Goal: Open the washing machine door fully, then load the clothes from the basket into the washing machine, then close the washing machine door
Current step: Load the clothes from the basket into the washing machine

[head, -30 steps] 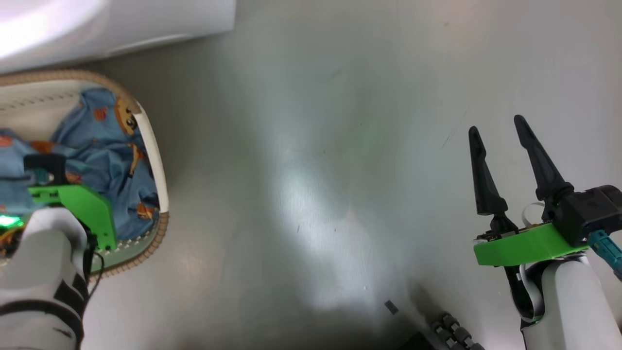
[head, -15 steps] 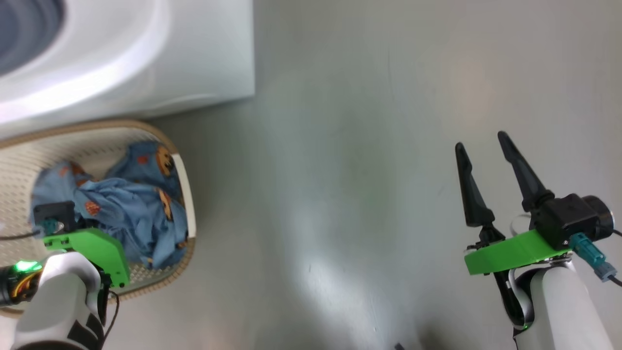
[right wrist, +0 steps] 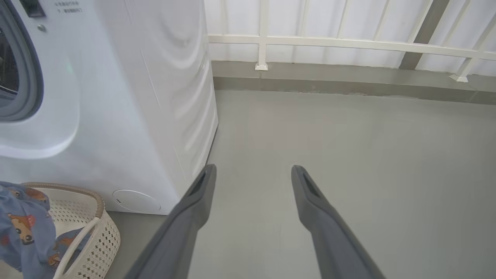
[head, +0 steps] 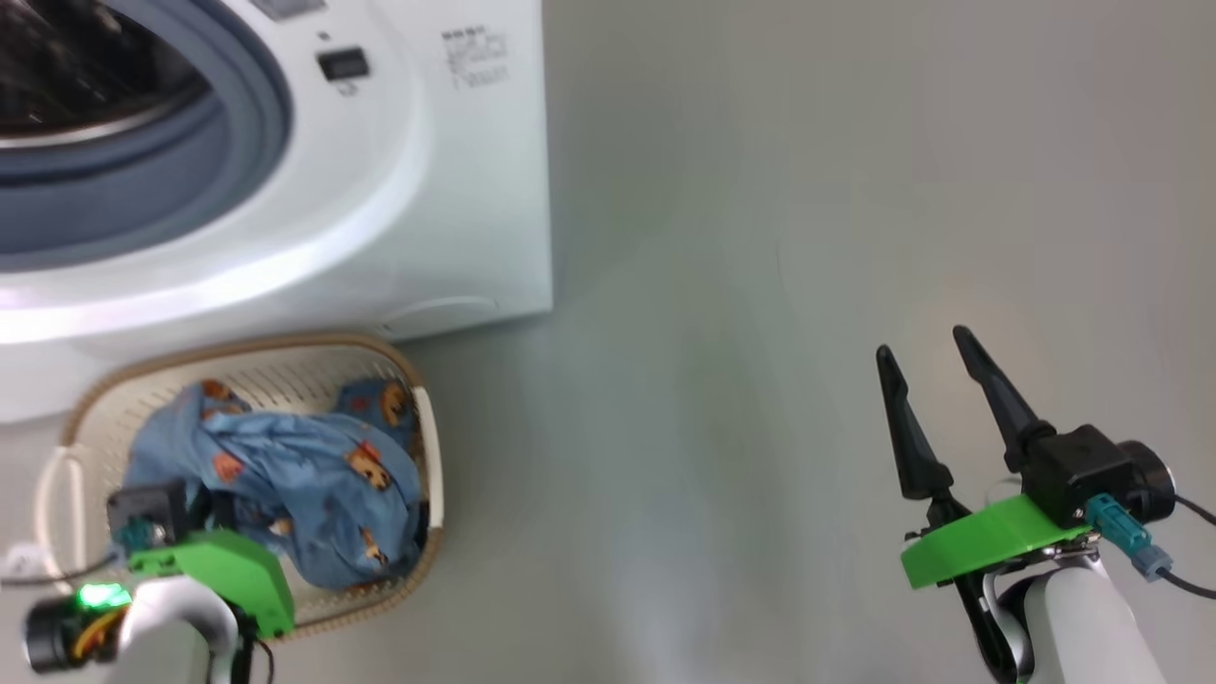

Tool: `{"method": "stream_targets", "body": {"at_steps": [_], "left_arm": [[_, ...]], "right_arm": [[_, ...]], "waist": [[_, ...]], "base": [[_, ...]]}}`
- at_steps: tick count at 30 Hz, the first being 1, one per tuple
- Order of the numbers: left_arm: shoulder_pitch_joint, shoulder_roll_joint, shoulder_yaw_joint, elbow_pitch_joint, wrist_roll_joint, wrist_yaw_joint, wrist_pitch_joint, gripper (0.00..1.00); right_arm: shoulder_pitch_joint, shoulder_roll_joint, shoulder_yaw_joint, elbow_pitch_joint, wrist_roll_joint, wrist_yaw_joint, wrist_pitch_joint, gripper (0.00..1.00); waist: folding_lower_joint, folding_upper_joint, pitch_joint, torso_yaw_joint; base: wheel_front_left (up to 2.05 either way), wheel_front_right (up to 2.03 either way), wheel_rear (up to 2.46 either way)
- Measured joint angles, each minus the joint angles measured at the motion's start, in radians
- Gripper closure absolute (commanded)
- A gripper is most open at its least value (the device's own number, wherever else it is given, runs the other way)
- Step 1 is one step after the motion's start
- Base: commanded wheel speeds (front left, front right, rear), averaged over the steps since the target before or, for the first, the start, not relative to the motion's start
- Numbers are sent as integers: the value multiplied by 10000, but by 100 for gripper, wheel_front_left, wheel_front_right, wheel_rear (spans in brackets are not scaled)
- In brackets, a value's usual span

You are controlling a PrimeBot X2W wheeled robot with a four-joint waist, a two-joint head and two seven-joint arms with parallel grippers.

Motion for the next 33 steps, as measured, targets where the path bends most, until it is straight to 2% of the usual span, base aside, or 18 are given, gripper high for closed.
{"method": "stream_targets", "body": {"at_steps": [17,33], "left_arm": [[2745,-918,1037,-2828,-21,-301,0,100],[5020,-1300,1935,-4943,-205,-1166,0,100]], "right_arm": [[884,0,-31,391,29,0,0,0],[1721,4,190,719,140,0,0,0]], "waist": [[0,0,-2282,629],[0,0,-4073,988]], "base": [[0,0,0],[0,0,0]]}}
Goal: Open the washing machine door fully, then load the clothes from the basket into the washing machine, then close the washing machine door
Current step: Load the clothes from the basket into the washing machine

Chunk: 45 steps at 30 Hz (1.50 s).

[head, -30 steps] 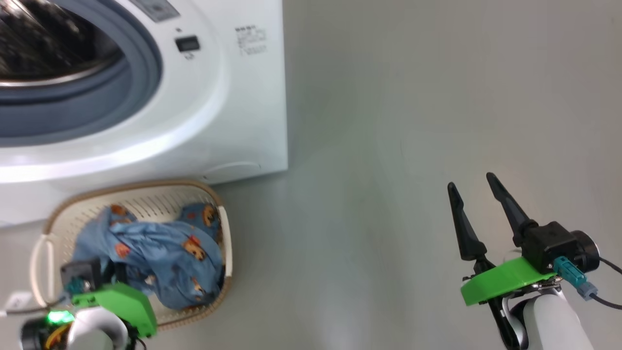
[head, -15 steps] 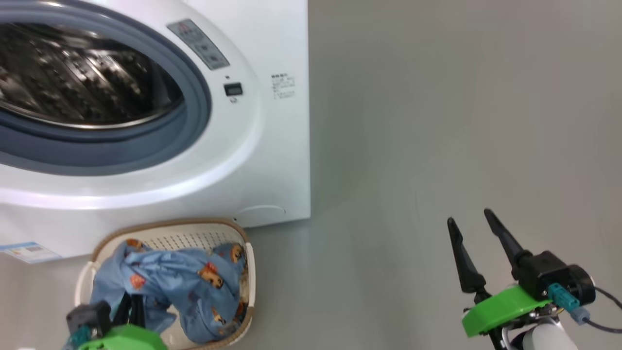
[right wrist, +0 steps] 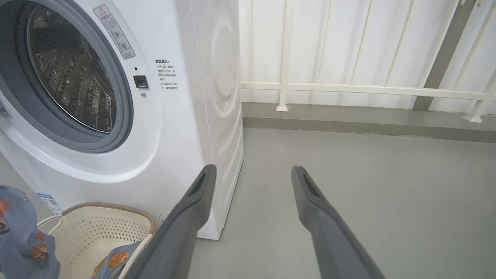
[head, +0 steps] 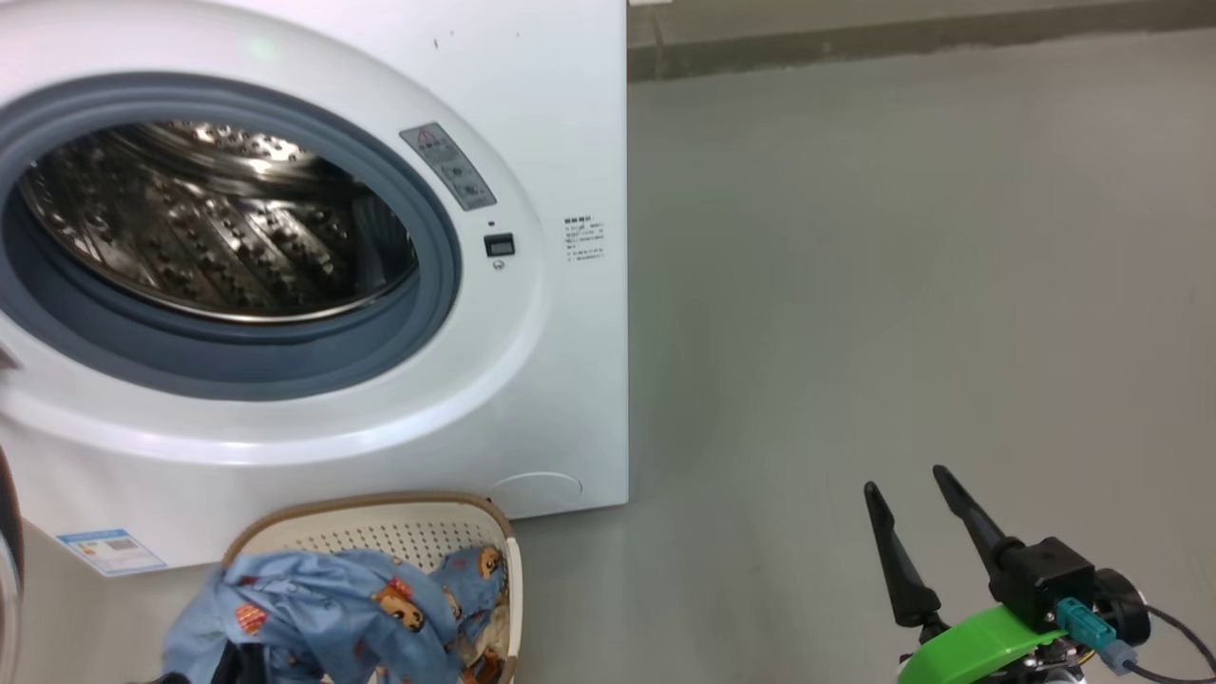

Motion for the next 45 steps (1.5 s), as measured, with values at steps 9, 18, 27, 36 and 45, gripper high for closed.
{"method": "stream_targets", "body": {"at_steps": [9,18,27,36,45], "left_arm": [[433,-8,-111,-859,-506,-12,0,100],[471,-10,-165,-1553,-606,15,0,100],[-761,-25,82,-1958,-798,102,0,100],[-3116,-56,1344,-1837,-474,-215,-4,100],[-5914,1057,2092,-616,-167,-529,-77,100]], "right_arm": [[53,6,159,-10,65,0,2,0],[52,6,178,-82,79,0,2,0],[-85,6,123,-265,61,0,2,0],[-754,4,77,-602,59,0,2,0],[-1339,2,-19,-880,94,0,0,0]], "waist": [[0,0,-290,-18],[0,0,-47,-67],[0,0,861,-169],[0,0,2103,-476],[0,0,3557,-960]], "base": [[0,0,0],[0,0,0],[0,0,0],[0,0,0],[0,0,0]]}}
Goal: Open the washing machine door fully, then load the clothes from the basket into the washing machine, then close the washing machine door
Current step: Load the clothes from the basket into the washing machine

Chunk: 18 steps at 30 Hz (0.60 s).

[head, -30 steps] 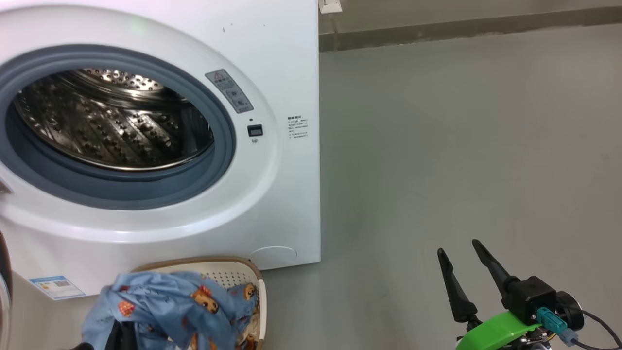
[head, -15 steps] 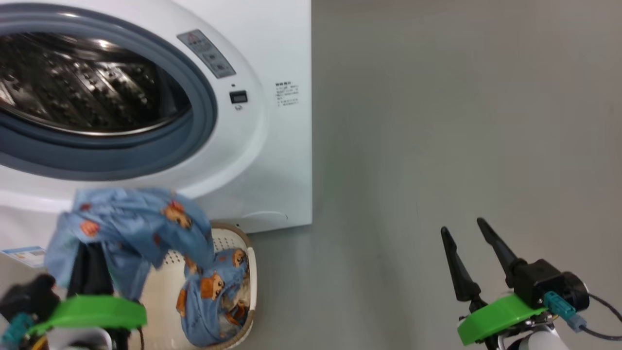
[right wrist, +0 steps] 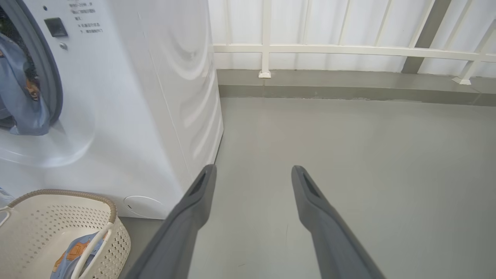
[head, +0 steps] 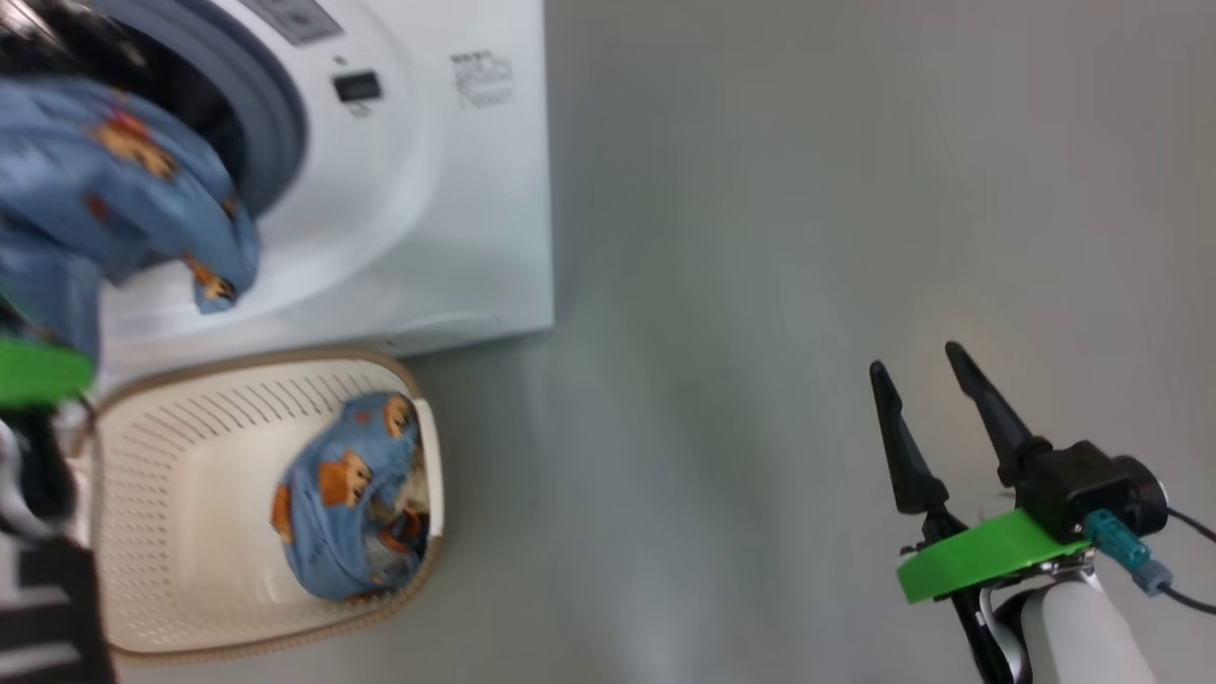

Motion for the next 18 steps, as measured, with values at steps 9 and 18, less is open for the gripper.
{"method": "stream_targets", "body": {"at_steps": [9,18], "left_arm": [[-2822,1450,104,1753,-245,-46,-4,100],[-5796,2702,-980,3559,-366,-86,23,100]], "right_arm": [[-579,0,-186,-454,198,0,0,0],[-1001,2,-150,-665,631,0,0,0]], "waist": [[0,0,1369,-430],[0,0,2819,-893]], "base": [[0,0,0],[0,0,0]]}}
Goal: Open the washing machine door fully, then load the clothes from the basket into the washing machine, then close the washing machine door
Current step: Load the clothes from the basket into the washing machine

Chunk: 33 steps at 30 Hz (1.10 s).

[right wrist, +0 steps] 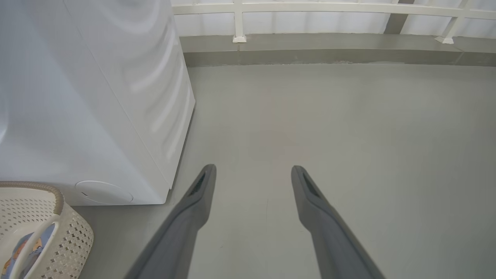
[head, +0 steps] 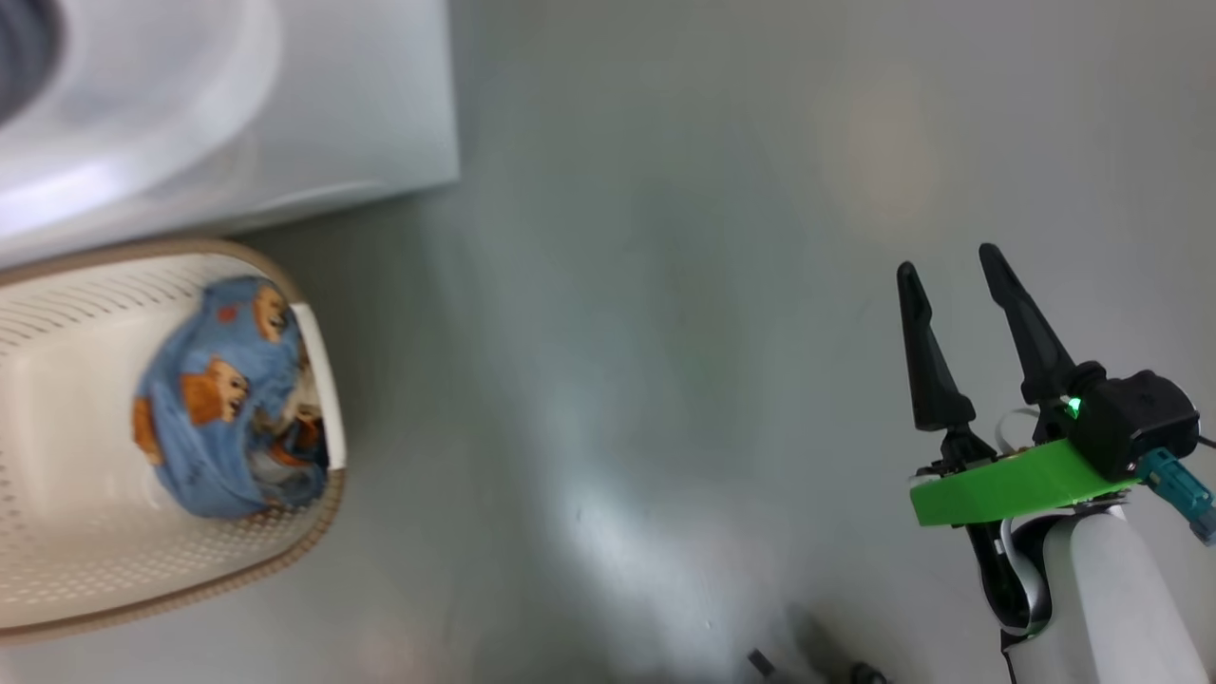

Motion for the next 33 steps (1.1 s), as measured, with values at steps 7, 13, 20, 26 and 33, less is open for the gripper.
{"method": "stream_targets", "body": {"at_steps": [7,13,20,26,33], "left_arm": [[-1801,965,-867,1127,-71,0,71,100],[-2976,1306,-1381,1958,-50,0,67,100],[-4131,1578,-1804,2119,50,-2,-27,100],[-4290,1709,-1620,2038,169,2,-33,100],[-4203,1699,-1712,2894,408,15,-33,100]], "right_arm": [[-155,4,42,-48,234,0,0,0],[-296,10,213,-75,303,0,0,0],[-356,23,305,-113,399,0,-2,0],[-358,33,368,-117,424,0,-2,0],[-360,36,378,-117,502,0,-2,0]], "waist": [[0,0,873,-438],[0,0,1310,-830],[0,0,1577,-1117],[0,0,1640,-1223],[0,0,1619,-1173]], "base": [[0,0,0],[0,0,0],[0,0,0],[0,0,0],[0,0,0]]}}
